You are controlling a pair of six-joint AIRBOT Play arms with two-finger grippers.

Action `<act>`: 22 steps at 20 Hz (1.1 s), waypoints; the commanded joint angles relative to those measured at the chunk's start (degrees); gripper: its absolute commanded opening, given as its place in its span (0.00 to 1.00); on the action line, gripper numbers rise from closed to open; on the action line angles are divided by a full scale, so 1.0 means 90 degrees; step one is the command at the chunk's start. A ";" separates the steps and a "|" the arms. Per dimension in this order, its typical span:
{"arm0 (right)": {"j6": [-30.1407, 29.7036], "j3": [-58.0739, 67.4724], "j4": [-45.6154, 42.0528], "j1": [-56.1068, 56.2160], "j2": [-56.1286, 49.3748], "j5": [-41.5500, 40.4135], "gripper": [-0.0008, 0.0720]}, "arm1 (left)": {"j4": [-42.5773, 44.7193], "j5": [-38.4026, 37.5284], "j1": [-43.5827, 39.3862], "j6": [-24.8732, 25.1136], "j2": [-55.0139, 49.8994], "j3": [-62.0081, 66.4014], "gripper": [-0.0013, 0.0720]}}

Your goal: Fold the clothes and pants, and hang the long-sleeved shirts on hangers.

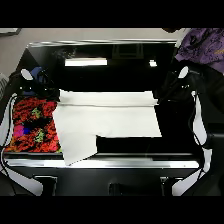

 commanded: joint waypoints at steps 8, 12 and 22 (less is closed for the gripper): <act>0.0262 -0.0066 -0.0376 0.0265 -0.0199 0.0413 0.05 | 0.0036 -0.0566 -0.0012 -0.0083 -0.0226 0.0000 0.05; 0.0262 -0.0061 0.0151 0.0260 -0.0185 0.0661 0.49 | 0.0036 -0.0466 -0.0012 -0.0282 -0.0211 0.0034 0.79; -0.0301 -0.1258 0.1003 -0.1462 0.2628 0.1122 0.60 | -0.1231 -0.0194 0.2256 -0.0342 0.2572 -0.2222 0.87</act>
